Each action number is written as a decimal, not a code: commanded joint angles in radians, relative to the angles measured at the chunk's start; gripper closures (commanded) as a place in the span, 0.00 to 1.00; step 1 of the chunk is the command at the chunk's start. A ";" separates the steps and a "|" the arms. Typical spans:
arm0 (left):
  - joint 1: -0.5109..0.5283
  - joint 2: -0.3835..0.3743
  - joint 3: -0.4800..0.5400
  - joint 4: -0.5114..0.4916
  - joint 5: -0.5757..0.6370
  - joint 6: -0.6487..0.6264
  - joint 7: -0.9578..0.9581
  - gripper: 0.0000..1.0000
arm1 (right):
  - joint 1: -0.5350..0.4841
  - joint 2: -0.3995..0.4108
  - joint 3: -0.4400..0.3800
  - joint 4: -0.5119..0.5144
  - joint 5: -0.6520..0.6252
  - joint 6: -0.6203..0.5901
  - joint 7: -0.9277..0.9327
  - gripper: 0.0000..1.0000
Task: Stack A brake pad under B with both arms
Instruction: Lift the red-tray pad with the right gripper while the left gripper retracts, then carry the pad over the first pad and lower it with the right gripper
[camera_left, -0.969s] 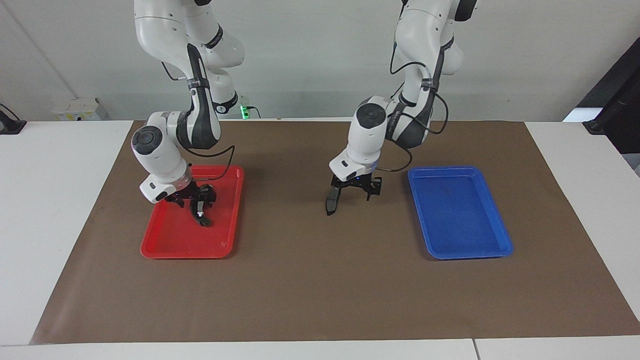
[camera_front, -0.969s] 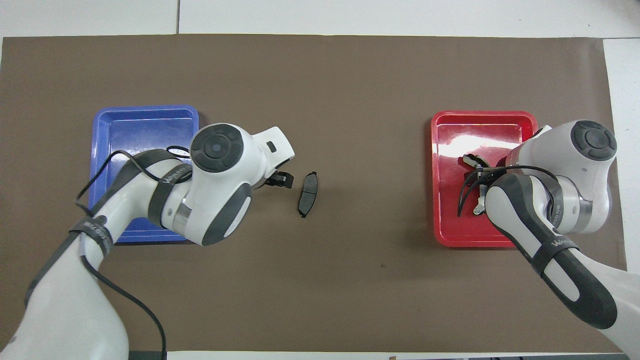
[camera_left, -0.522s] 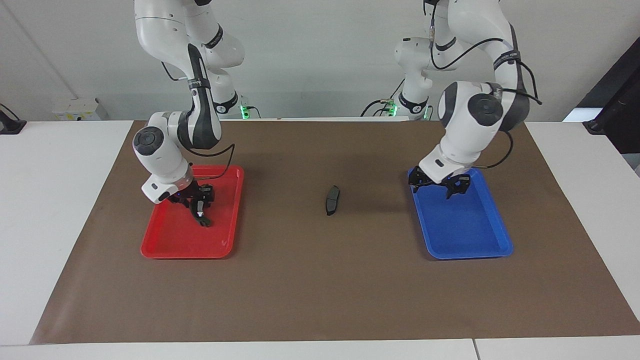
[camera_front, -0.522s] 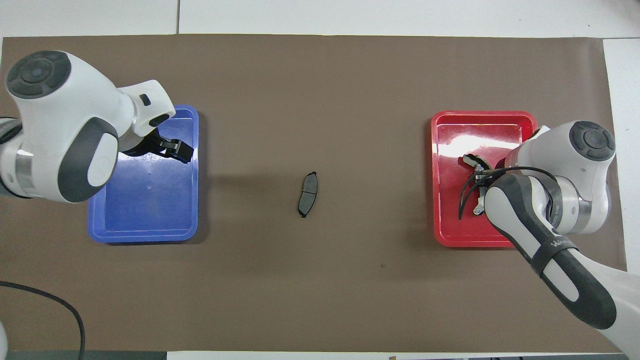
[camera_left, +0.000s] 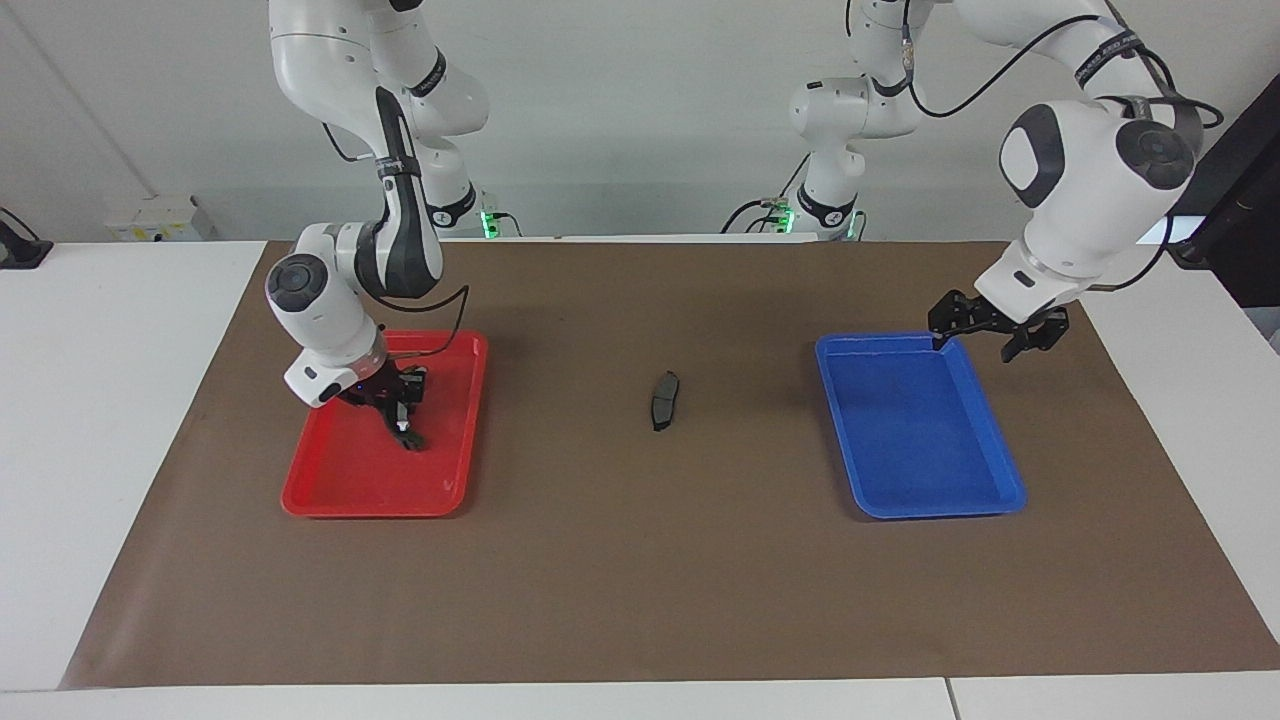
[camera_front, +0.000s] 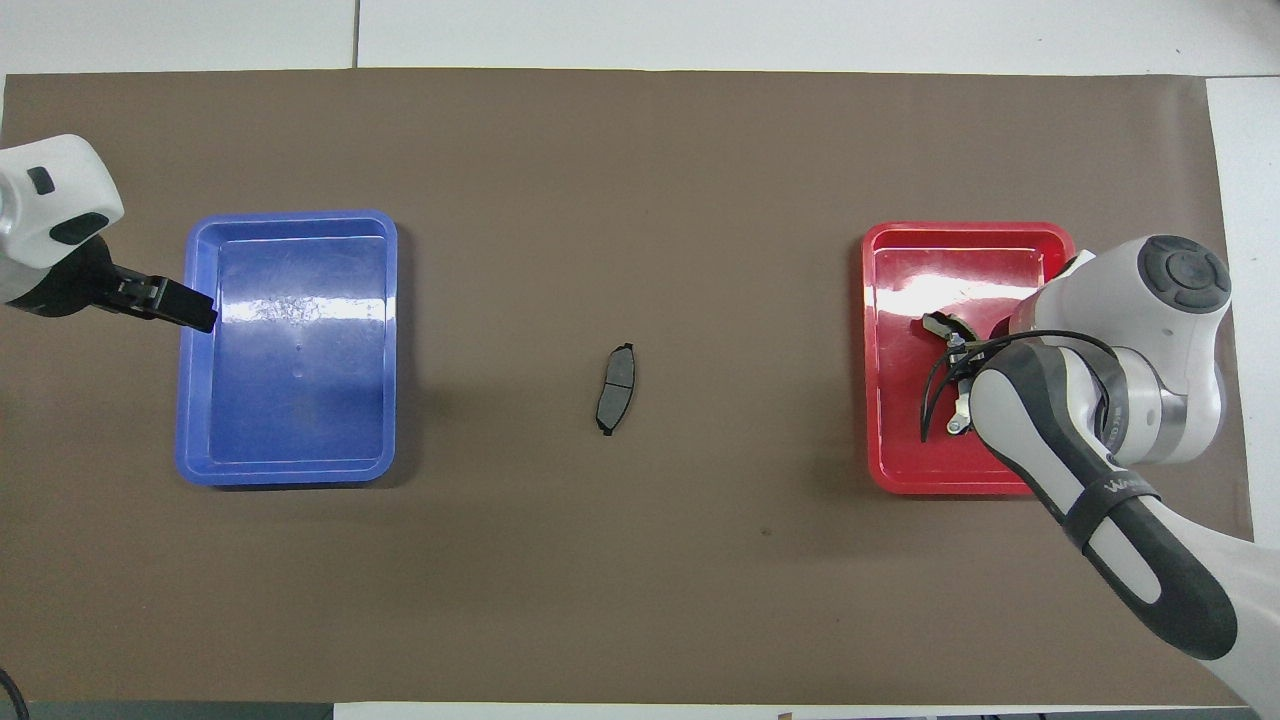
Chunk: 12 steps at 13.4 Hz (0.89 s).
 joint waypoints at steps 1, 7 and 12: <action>0.030 -0.052 -0.007 0.013 0.010 -0.104 0.014 0.01 | 0.008 -0.018 0.013 0.124 0.016 -0.144 -0.023 1.00; 0.036 -0.092 -0.007 -0.002 0.018 -0.153 0.006 0.01 | 0.225 0.020 0.015 0.316 0.018 -0.224 0.352 1.00; 0.034 -0.089 -0.009 -0.002 0.018 -0.097 -0.003 0.01 | 0.419 0.227 0.015 0.550 0.102 -0.219 0.753 1.00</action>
